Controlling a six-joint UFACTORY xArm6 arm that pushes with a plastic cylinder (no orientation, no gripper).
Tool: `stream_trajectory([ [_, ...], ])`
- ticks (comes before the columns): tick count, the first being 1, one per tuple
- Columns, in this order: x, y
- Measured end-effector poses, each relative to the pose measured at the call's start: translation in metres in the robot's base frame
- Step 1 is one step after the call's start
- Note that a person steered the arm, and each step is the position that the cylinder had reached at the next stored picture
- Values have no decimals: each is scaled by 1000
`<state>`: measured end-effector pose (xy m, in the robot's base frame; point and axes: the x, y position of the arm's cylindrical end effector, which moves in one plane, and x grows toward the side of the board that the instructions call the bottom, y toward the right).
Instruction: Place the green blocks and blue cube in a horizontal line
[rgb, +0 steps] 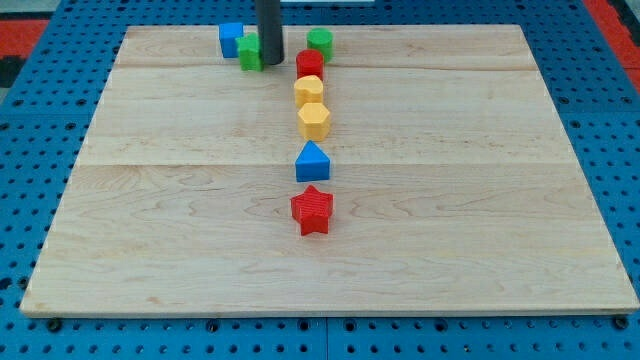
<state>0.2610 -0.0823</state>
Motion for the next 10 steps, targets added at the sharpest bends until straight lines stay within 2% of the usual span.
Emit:
stream_trajectory([
  [1,-14,-27],
  [2,-28,11],
  [3,-66,-5],
  [4,-69,-22],
  [6,-53,-97],
  [8,-2,-103],
  [9,-2,-181],
  [10,-49,-221],
])
